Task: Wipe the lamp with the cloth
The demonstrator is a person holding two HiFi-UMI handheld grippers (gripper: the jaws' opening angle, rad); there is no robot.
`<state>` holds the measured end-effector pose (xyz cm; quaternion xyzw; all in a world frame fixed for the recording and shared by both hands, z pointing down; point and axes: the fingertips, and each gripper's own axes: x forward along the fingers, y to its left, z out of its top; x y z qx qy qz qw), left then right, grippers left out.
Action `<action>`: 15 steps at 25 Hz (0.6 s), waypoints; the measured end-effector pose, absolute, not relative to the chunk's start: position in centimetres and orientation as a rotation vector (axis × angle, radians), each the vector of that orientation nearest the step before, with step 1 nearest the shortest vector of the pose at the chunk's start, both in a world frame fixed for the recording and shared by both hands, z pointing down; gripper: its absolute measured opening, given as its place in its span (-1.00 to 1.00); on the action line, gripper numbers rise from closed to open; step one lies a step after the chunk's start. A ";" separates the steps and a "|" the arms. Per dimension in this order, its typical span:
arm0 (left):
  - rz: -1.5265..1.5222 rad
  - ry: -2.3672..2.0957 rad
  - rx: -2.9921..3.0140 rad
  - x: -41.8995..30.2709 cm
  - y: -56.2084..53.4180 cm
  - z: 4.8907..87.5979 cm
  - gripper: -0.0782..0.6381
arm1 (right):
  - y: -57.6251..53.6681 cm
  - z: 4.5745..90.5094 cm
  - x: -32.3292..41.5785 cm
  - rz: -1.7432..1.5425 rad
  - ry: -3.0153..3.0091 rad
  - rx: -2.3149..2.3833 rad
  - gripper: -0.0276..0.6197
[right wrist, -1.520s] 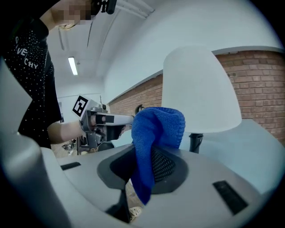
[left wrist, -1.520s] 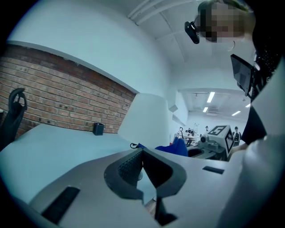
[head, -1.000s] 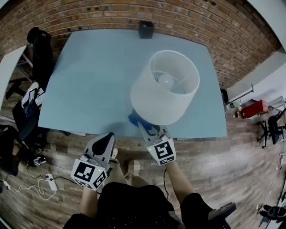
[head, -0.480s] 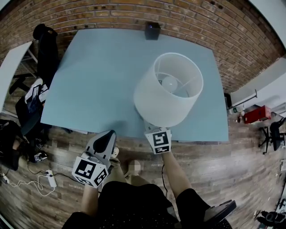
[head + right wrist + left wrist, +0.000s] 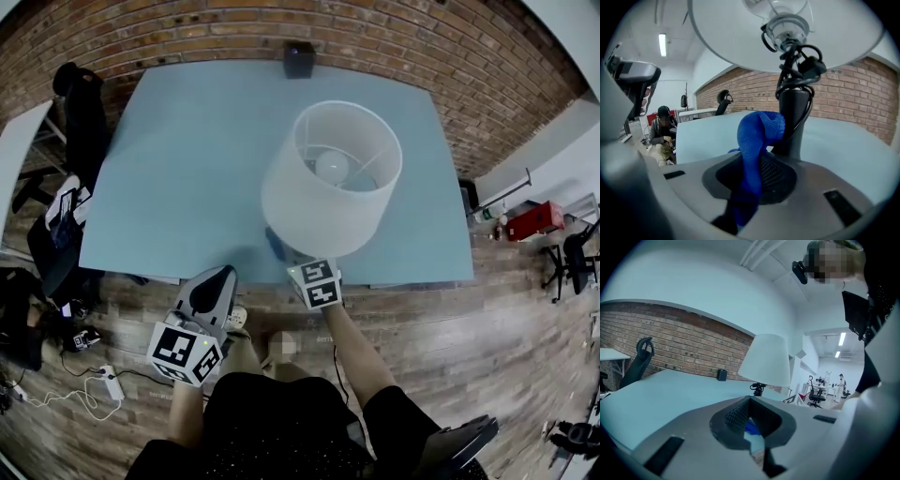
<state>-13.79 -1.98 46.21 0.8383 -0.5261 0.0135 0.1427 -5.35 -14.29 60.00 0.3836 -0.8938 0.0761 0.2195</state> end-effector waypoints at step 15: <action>0.034 -1.505 2.437 -13.0 -1.8 45.4 -0.76 | -10.8 55.5 2.4 0.269 -2.615 1.353 -0.69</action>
